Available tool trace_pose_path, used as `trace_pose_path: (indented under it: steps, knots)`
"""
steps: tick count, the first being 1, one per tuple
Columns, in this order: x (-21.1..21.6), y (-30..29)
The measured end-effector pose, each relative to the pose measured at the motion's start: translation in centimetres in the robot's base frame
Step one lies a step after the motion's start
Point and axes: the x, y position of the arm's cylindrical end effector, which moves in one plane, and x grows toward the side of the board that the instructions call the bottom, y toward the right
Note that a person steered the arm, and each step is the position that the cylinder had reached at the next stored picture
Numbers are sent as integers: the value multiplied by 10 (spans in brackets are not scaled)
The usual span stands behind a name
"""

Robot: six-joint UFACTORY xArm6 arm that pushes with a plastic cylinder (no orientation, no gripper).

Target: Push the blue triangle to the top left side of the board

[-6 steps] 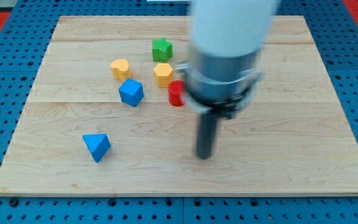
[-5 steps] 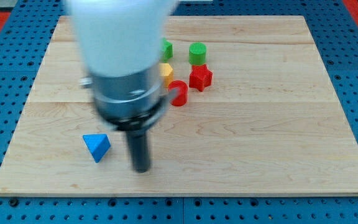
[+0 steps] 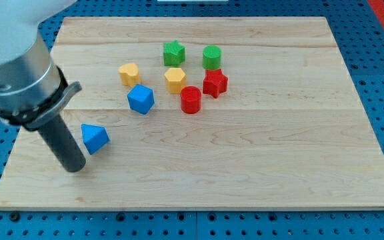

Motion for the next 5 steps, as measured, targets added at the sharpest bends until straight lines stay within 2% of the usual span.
trace_pose_path:
  steps: [1, 2, 3, 4, 5]
  knots:
    - [-30, 0]
    - [-30, 3]
    - [-8, 17]
    - [-13, 42]
    - [-36, 45]
